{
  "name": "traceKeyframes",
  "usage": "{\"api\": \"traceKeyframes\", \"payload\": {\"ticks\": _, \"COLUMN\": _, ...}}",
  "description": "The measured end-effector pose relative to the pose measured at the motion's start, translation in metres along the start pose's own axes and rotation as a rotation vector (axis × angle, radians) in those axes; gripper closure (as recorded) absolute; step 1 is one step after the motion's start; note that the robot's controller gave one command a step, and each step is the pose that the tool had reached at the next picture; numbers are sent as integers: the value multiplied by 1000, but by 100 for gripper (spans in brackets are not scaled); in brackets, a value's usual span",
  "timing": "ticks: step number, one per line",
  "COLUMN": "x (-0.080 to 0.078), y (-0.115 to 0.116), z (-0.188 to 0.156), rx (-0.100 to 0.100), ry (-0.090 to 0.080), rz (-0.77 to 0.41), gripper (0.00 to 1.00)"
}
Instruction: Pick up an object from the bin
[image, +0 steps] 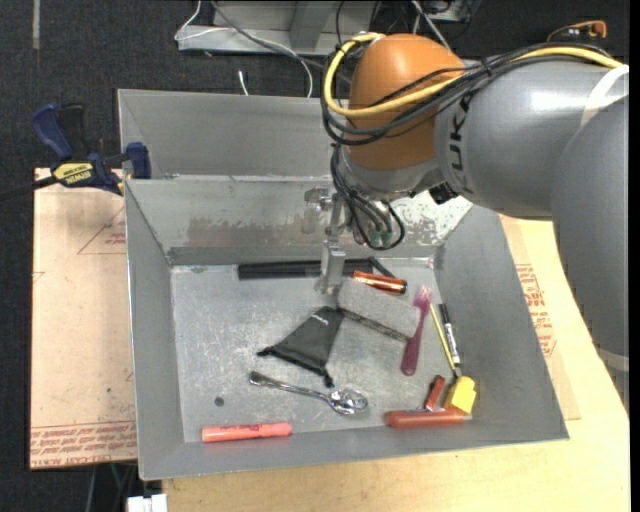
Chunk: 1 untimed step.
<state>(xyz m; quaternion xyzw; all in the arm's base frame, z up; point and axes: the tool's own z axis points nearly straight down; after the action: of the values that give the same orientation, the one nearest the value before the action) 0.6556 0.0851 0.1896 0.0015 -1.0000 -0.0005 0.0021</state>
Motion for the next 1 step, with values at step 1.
{"api": "traceKeyframes", "payload": {"ticks": 1, "x": -1, "y": -1, "z": -5, "rx": 0, "ry": -6, "rz": 3, "gripper": 0}}
